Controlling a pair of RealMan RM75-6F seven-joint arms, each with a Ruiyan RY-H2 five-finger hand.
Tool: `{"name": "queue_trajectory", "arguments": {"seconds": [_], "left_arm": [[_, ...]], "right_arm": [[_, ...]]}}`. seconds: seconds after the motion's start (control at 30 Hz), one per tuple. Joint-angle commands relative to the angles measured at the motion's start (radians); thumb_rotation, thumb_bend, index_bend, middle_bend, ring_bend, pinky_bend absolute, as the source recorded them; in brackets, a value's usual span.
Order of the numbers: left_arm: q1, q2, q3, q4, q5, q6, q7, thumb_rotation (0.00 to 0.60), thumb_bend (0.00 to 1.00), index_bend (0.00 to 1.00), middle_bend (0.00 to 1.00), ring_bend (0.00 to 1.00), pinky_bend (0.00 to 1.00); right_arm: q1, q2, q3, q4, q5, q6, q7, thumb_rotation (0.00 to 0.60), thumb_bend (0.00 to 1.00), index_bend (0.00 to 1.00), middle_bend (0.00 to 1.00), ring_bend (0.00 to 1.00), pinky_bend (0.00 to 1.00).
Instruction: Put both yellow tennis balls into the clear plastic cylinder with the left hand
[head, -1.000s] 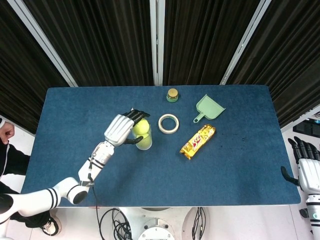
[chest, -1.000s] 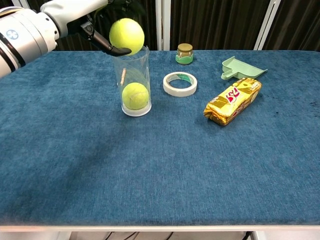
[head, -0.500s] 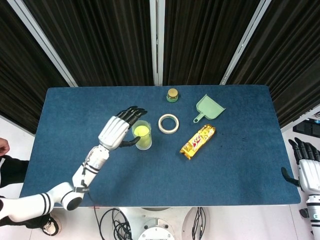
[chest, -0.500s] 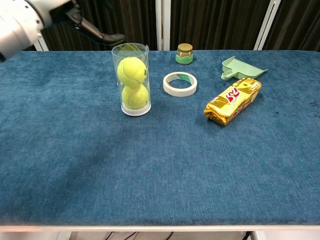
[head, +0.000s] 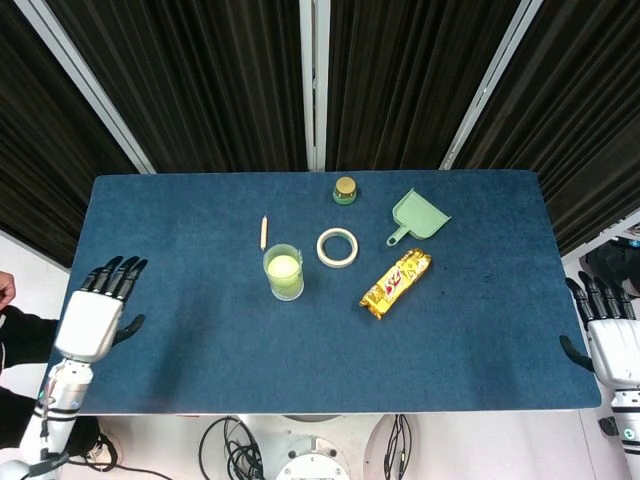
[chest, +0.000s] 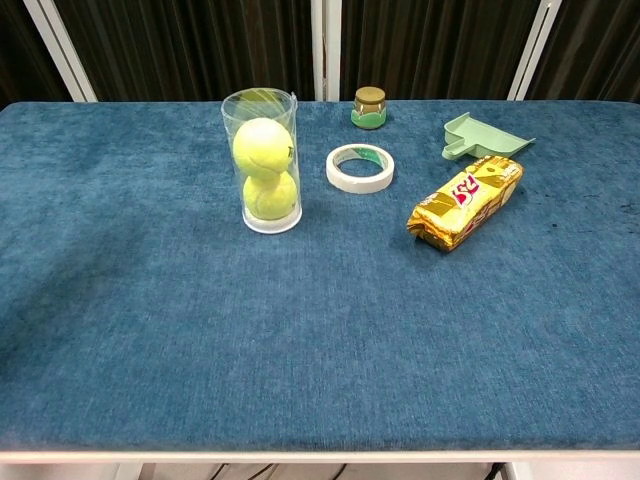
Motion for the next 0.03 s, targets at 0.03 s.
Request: {"name": "queue_trajectory", "arguments": {"seconds": [0.03], "left_arm": [[0.062, 0.024, 0.035, 0.066, 0.000, 0.038, -0.080, 0.600, 0.19, 0.08, 0.10, 0.08, 0.24]], "right_arm": [[0.004, -0.007, -0.003, 0.003, -0.001, -0.004, 0.001, 0.600, 0.21, 0.00, 0.00, 0.00, 0.00]]}}
